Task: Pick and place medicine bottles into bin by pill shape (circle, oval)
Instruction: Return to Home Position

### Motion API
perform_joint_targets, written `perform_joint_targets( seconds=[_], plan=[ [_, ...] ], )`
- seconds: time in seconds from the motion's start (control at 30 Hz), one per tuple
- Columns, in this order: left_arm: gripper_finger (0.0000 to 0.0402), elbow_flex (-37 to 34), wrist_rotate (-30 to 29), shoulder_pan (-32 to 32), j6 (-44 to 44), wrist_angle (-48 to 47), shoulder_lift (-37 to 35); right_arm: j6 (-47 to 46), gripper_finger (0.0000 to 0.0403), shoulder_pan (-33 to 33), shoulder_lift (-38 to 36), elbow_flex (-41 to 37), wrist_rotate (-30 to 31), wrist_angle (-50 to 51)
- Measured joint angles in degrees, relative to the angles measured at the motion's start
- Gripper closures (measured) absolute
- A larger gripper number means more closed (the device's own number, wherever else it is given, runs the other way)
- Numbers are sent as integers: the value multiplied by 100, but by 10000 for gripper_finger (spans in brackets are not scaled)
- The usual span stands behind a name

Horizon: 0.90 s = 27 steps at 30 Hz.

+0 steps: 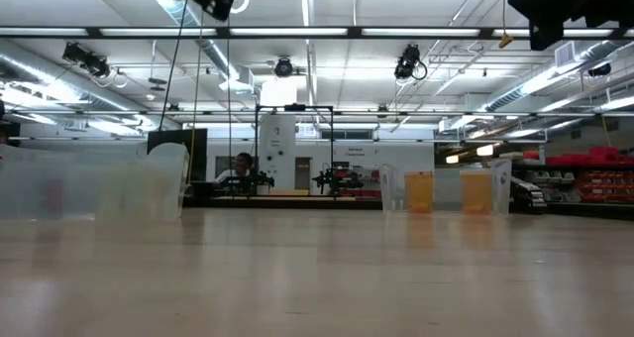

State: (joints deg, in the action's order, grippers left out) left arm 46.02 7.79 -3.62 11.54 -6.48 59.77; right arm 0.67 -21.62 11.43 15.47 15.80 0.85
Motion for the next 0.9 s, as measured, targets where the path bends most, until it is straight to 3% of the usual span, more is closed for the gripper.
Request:
perform_joint_targets(
  seconds=[0.4, 0.63, 0.9],
  plan=[
    [387, -1300, -56, 52, -339, 187, -302, -16, 167, 2, -90, -1207, -48, -1383],
    [395, -1838, -69, 292, -199, 54, -1679, 4, 167, 21, -154, -1335, 174, -1442],
    [394, -2907, -67, 384, -381, 704, -3155, 50, 179, 26, -224, -1323, 378, -1373]
  ],
)
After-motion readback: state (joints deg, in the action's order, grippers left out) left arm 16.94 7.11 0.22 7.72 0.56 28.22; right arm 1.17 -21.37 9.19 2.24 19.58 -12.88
